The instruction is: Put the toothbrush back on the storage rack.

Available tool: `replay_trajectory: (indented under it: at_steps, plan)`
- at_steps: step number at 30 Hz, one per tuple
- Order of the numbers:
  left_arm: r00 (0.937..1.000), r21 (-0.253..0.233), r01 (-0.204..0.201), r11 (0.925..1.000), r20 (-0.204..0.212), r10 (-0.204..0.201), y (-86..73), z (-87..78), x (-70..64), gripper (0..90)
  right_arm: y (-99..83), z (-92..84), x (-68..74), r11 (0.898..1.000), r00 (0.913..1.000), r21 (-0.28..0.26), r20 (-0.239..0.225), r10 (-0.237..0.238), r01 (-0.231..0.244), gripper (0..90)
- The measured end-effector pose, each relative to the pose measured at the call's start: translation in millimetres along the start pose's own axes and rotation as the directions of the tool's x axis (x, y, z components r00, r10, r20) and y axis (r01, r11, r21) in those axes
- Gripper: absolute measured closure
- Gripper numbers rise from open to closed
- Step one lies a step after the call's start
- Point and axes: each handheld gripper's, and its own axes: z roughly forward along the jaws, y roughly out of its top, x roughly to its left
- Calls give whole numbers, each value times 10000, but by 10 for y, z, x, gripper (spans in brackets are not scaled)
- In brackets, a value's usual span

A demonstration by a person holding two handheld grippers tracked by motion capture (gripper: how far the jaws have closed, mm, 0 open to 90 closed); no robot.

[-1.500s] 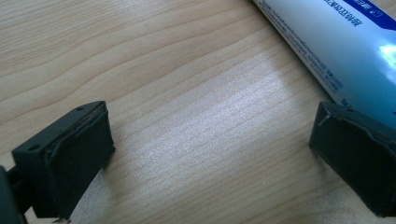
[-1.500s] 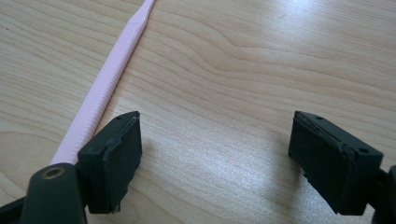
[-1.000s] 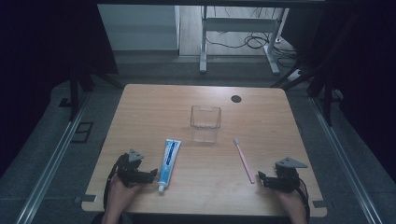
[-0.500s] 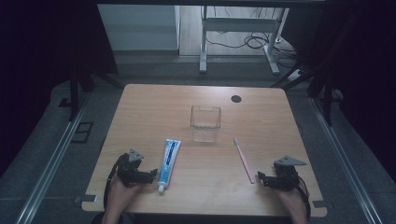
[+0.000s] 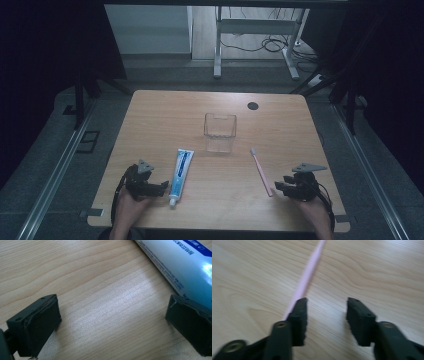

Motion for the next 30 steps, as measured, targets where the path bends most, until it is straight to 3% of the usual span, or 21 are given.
replay_trajectory:
  at_steps: [1, 3, 6, 9, 18, 30]
  plan:
    - [10000, 0, 3, 10000, 1, -3, 0, 0, 0, 0, 51, 6, 41, 9998, 9995, 83, -263, -200, 203, 637]
    - [10000, 3, 3, 10000, 3, -3, 0, 0, 0, 0, 67, 10, 58, 9997, 9992, 99, -338, -217, 220, 675]
    - [10000, 6, -2, 10000, 3, 2, 0, 0, 0, 0, 130, 38, 133, 9991, 9955, 171, -873, -370, 387, 825]
    - [10000, 5, -5, 10000, 2, 5, 0, 0, 0, 0, 149, 68, 186, 9988, 9919, 233, -1212, -390, 421, 873]
    - [10000, 11, -11, 10000, 6, 11, 0, -1, 1, 0, 116, 198, 300, 9956, 9829, 557, -1724, -651, 757, 863]
    - [10000, 3, 2, 10000, 2, -2, 0, 0, 0, 0, 96, 197, 223, 9929, 9888, 772, -1257, -806, 908, 838]
